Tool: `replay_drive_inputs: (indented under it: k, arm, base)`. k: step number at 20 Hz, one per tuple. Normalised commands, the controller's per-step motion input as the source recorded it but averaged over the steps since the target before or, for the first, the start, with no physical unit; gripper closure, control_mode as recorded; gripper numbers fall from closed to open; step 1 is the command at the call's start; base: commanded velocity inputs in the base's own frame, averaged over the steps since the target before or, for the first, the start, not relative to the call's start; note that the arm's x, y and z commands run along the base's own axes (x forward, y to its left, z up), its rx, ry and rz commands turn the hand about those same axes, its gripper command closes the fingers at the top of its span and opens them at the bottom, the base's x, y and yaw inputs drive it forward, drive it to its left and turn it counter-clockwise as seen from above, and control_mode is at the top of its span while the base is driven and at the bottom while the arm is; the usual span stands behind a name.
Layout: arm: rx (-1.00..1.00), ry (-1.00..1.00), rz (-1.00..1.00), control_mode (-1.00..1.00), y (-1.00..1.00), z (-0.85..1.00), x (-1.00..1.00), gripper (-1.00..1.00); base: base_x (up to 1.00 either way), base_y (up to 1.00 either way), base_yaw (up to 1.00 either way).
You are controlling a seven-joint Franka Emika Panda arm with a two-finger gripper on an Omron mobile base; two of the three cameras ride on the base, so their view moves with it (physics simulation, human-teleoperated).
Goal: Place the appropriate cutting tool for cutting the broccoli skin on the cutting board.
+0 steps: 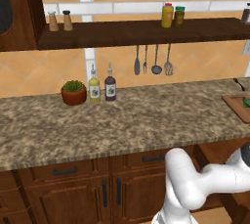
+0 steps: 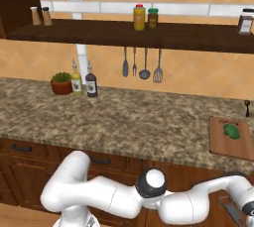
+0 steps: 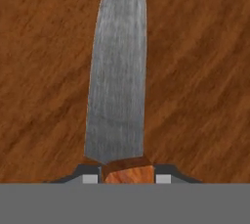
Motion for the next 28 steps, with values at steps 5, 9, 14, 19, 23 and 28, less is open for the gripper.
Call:
replay_drive_inputs:
  k: [5,9,14,19,23,28]
  arm:
    - [0.12,0.0,0.04,-1.0,0.0,0.48,-0.06,1.0]
    - [0.0,0.0,0.06,-1.0,0.08,1.0,-0.58,1.0]
    - [0.0,0.02,0.12,-1.0,0.49,1.0,-0.67,1.0]
    - [0.0,0.05,0.2,-1.0,0.95,0.99,-0.24,1.0]
    - [0.0,0.11,0.24,-1.0,0.95,1.0,-0.04,1.0]
    - [0.04,0.09,0.26,-1.0,0.6,0.92,0.11,1.0]
  base:
    - [0.0,0.0,0.0]
    - [0.0,0.0,0.0]
    - [0.0,0.0,0.0]
    - [0.0,0.0,0.0]
    - [0.0,0.0,0.0]
    - [0.0,0.0,0.0]
